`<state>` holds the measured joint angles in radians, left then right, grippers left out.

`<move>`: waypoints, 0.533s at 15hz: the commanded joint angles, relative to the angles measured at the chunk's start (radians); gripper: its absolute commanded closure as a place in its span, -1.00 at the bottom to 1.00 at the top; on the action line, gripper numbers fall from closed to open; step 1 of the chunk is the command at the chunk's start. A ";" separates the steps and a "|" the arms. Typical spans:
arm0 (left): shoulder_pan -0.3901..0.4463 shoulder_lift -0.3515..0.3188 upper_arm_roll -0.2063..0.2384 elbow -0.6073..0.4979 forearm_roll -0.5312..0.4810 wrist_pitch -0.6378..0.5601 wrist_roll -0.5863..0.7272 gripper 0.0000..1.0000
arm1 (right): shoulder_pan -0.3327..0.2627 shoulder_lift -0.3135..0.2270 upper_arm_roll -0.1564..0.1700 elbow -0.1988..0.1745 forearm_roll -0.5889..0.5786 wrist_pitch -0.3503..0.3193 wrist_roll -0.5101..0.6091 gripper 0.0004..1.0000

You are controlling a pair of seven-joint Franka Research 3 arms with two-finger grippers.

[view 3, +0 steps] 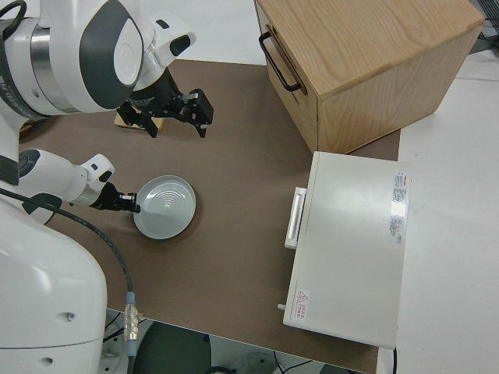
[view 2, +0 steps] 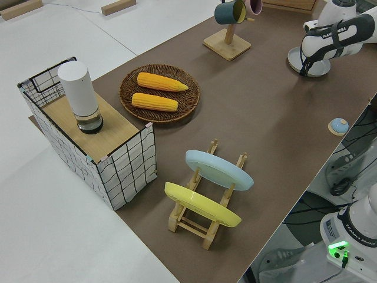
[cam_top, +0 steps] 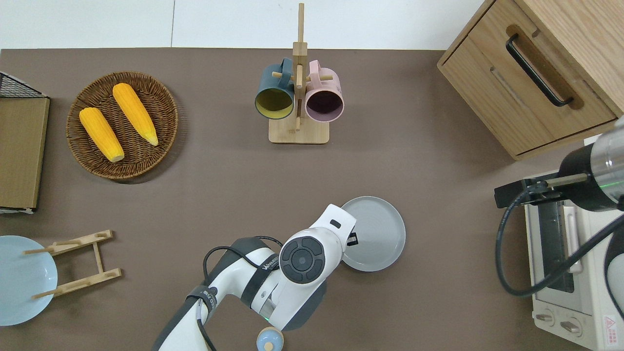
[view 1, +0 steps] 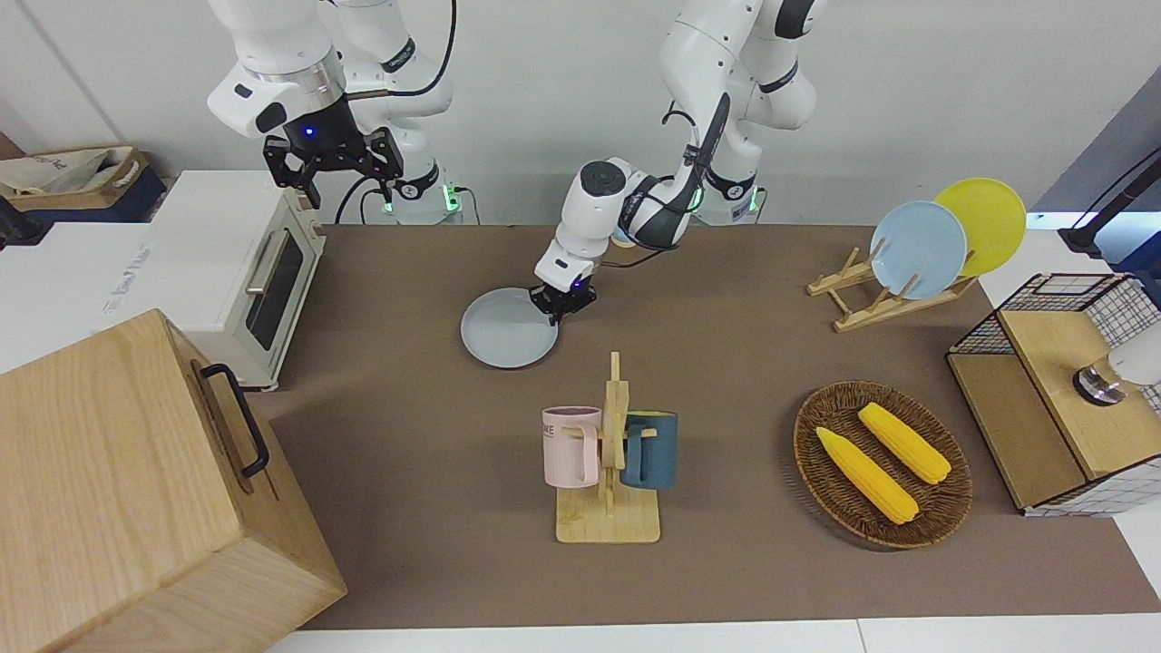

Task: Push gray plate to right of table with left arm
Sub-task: 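Push the gray plate across the table toward the toaster oven with the left gripper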

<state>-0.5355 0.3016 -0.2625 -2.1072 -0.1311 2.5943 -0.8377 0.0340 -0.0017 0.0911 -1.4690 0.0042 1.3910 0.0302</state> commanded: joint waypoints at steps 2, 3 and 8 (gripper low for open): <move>-0.079 0.111 0.012 0.105 0.039 0.004 -0.112 1.00 | -0.011 -0.008 0.004 0.001 0.008 -0.012 -0.001 -0.97; -0.087 0.120 0.014 0.119 0.051 0.004 -0.119 1.00 | -0.011 -0.008 0.006 0.001 0.008 -0.012 -0.003 -0.97; -0.112 0.149 0.012 0.168 0.059 0.004 -0.149 1.00 | -0.011 -0.008 0.006 0.001 0.008 -0.012 -0.003 -0.97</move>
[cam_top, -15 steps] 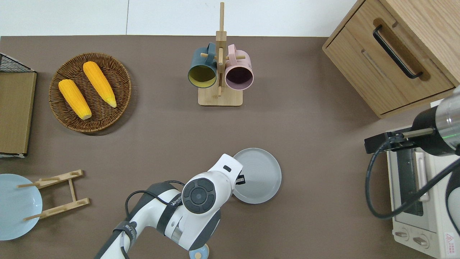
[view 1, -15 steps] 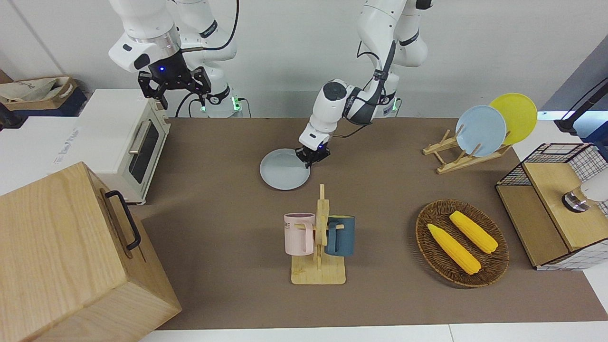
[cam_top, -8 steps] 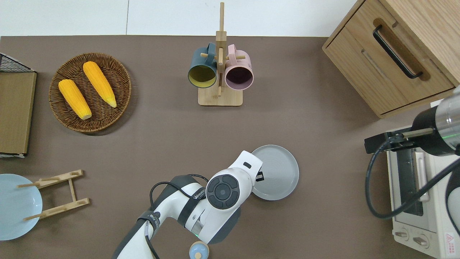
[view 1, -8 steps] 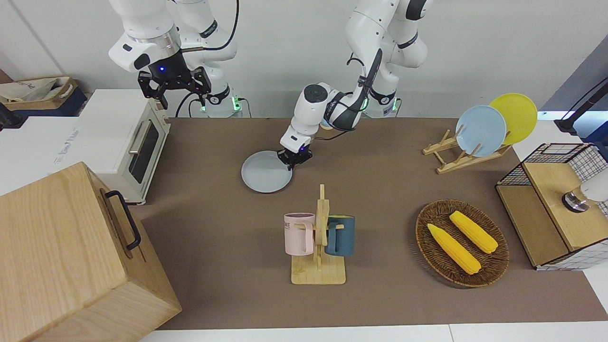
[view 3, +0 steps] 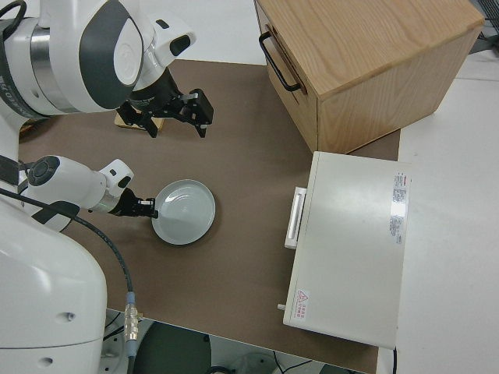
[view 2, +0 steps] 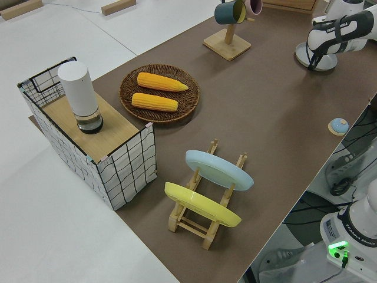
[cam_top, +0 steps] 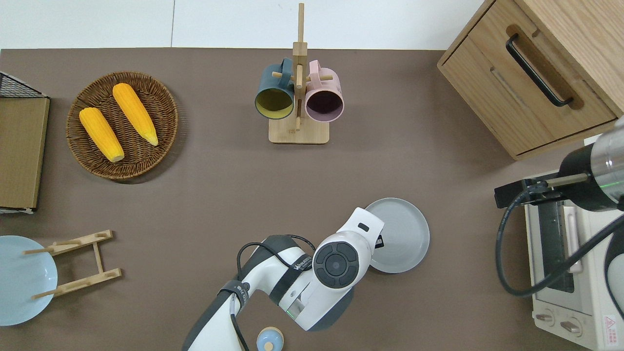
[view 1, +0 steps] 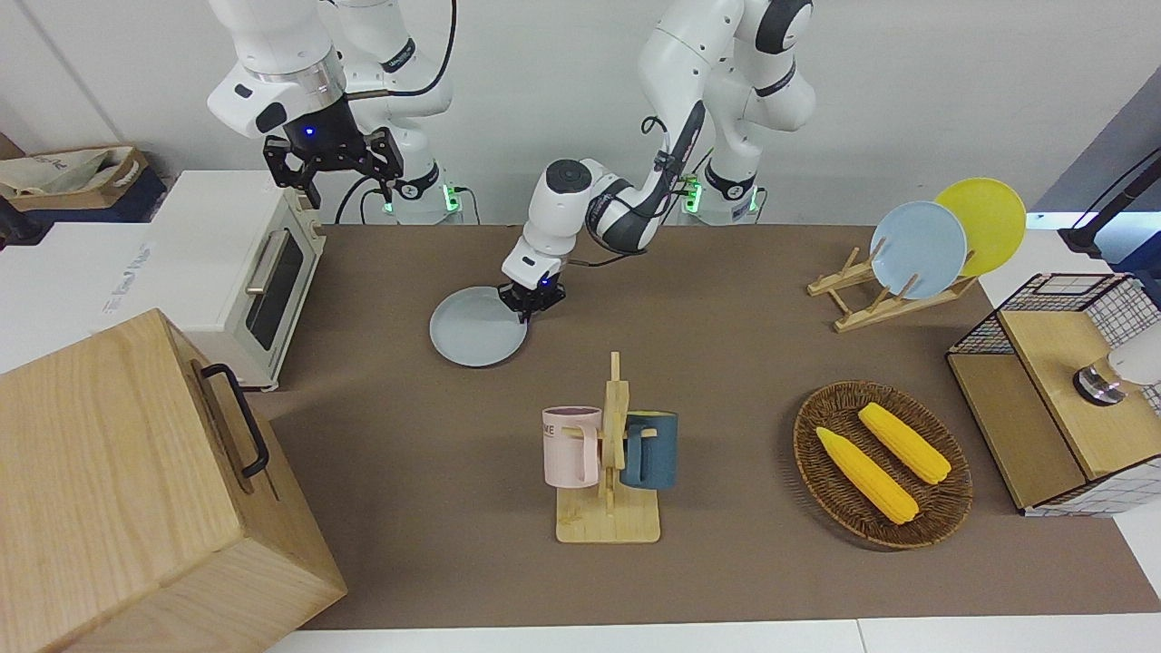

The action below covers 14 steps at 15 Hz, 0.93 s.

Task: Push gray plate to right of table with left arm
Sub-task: 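Push the gray plate across the table toward the toaster oven with the left gripper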

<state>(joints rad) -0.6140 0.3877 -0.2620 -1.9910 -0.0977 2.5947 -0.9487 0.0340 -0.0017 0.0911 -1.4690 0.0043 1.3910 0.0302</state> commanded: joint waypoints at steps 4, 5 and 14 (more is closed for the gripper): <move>-0.030 0.062 0.013 0.063 0.026 0.001 -0.038 -0.66 | -0.011 -0.008 0.006 -0.001 0.008 -0.012 -0.003 -0.97; -0.029 0.062 0.013 0.063 0.026 -0.001 -0.035 -0.78 | -0.011 -0.008 0.006 -0.001 0.008 -0.012 -0.003 -0.97; 0.043 -0.045 0.024 0.049 0.021 -0.140 0.030 -0.77 | -0.011 -0.008 0.006 -0.001 0.008 -0.012 -0.003 -0.97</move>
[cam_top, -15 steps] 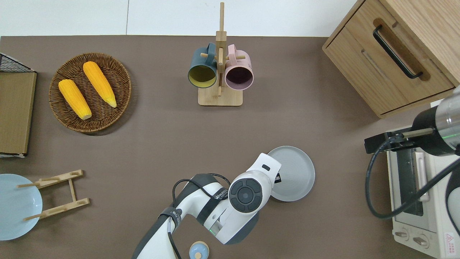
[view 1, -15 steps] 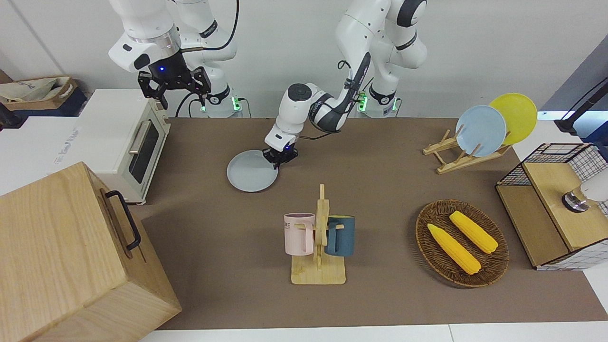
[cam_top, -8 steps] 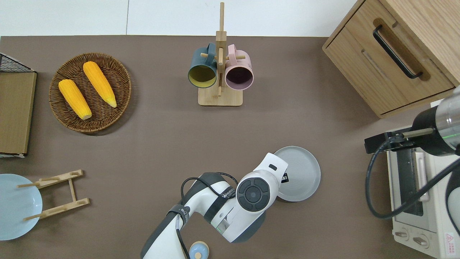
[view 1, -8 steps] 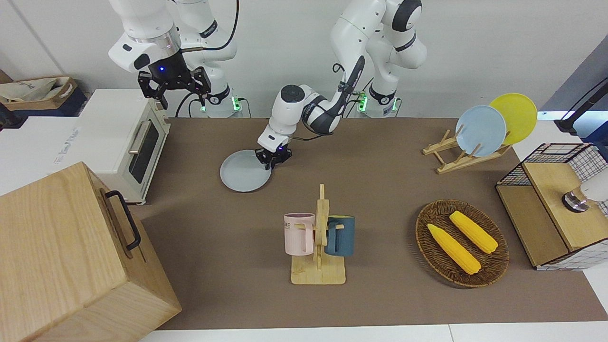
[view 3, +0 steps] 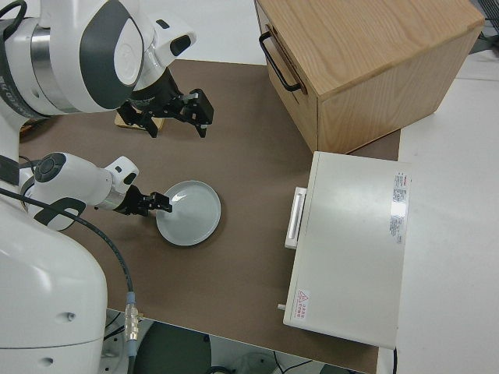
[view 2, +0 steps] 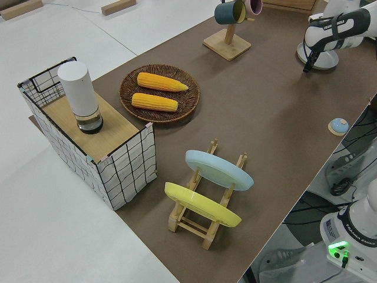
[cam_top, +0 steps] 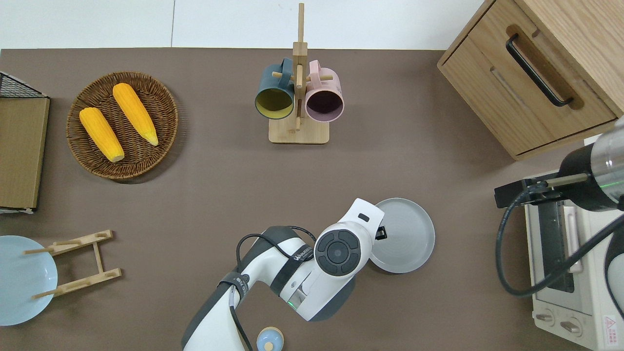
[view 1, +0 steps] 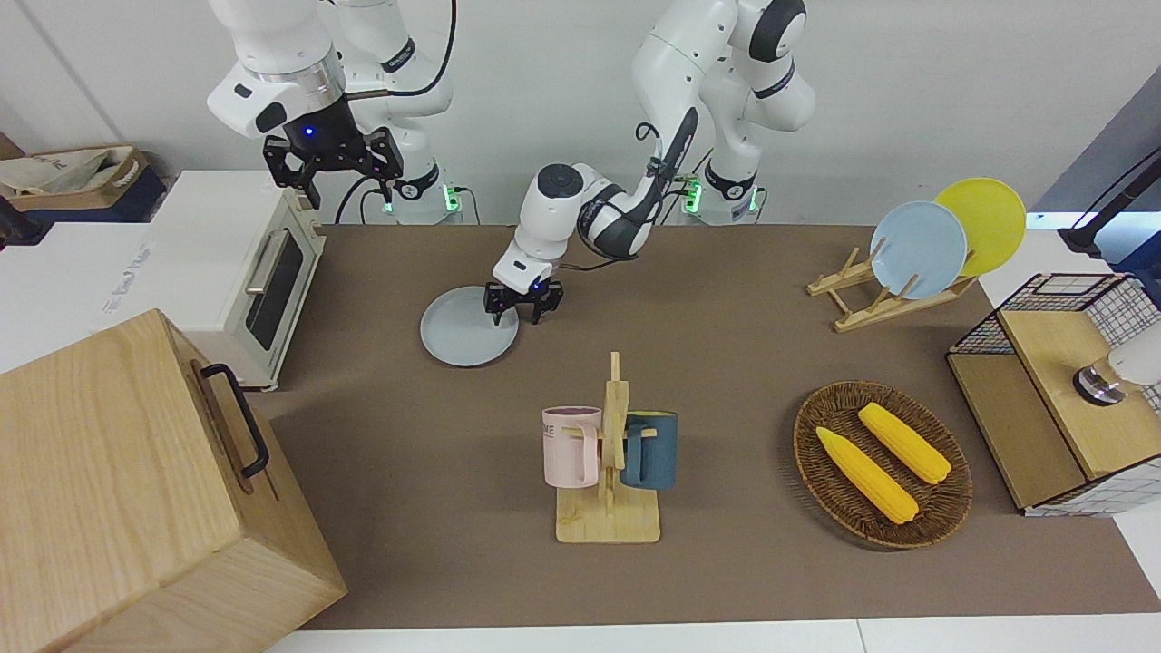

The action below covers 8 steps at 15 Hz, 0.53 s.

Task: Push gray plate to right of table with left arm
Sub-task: 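Push the gray plate across the table toward the toaster oven with the left gripper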

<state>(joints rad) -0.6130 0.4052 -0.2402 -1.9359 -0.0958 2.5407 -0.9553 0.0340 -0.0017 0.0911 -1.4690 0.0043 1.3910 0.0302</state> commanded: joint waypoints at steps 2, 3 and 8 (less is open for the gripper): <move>0.097 -0.106 -0.001 -0.008 0.010 -0.146 0.124 -0.77 | -0.011 -0.008 0.006 -0.001 0.008 -0.012 -0.003 -0.97; 0.117 -0.124 -0.001 -0.008 0.010 -0.184 0.160 -0.79 | -0.011 -0.008 0.006 -0.001 0.008 -0.012 -0.001 -0.97; 0.297 -0.248 0.001 -0.017 -0.056 -0.410 0.409 -0.94 | -0.011 -0.008 0.006 -0.001 0.008 -0.012 -0.003 -0.97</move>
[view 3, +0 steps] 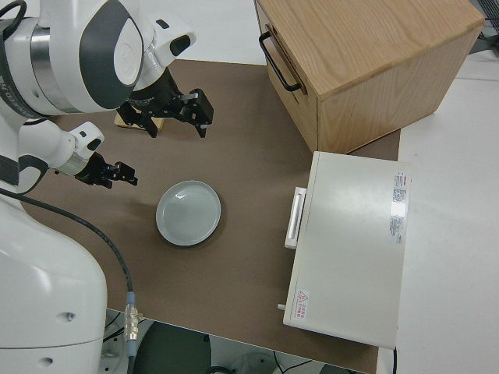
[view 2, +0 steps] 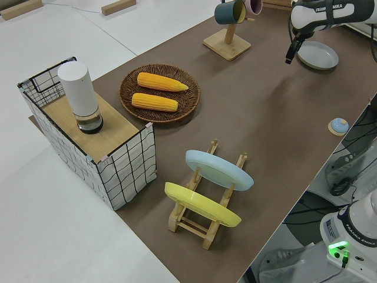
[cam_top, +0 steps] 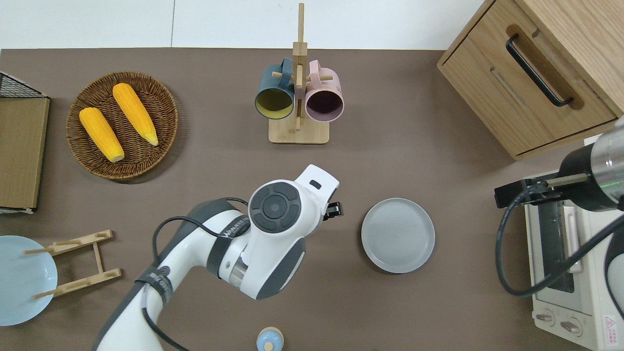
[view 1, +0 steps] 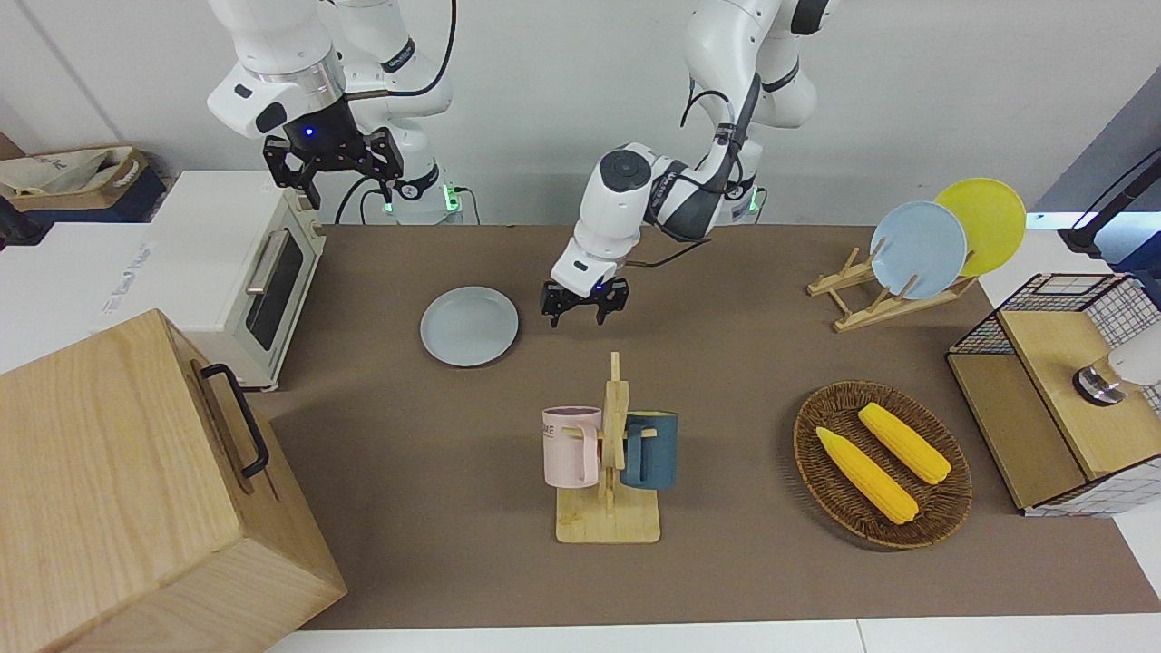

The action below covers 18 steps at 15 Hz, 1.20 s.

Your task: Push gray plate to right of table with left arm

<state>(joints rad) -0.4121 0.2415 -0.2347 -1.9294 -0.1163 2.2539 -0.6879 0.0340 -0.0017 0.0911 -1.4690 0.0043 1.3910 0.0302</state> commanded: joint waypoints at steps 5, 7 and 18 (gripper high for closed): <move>0.297 -0.198 0.002 -0.016 -0.043 -0.331 0.364 -0.96 | -0.011 -0.008 0.006 -0.001 0.008 -0.012 -0.003 -0.97; 0.372 -0.235 0.003 -0.010 -0.045 -0.407 0.468 -0.97 | -0.011 -0.008 0.006 -0.001 0.010 -0.012 -0.003 -0.97; 0.625 -0.269 0.008 0.223 0.090 -0.651 0.801 -0.98 | -0.011 -0.008 0.006 0.001 0.008 -0.012 -0.003 -0.97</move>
<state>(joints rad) 0.1954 -0.0380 -0.2175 -1.8013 -0.0918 1.6752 0.0733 0.0340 -0.0017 0.0911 -1.4690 0.0043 1.3910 0.0302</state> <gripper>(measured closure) 0.004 0.013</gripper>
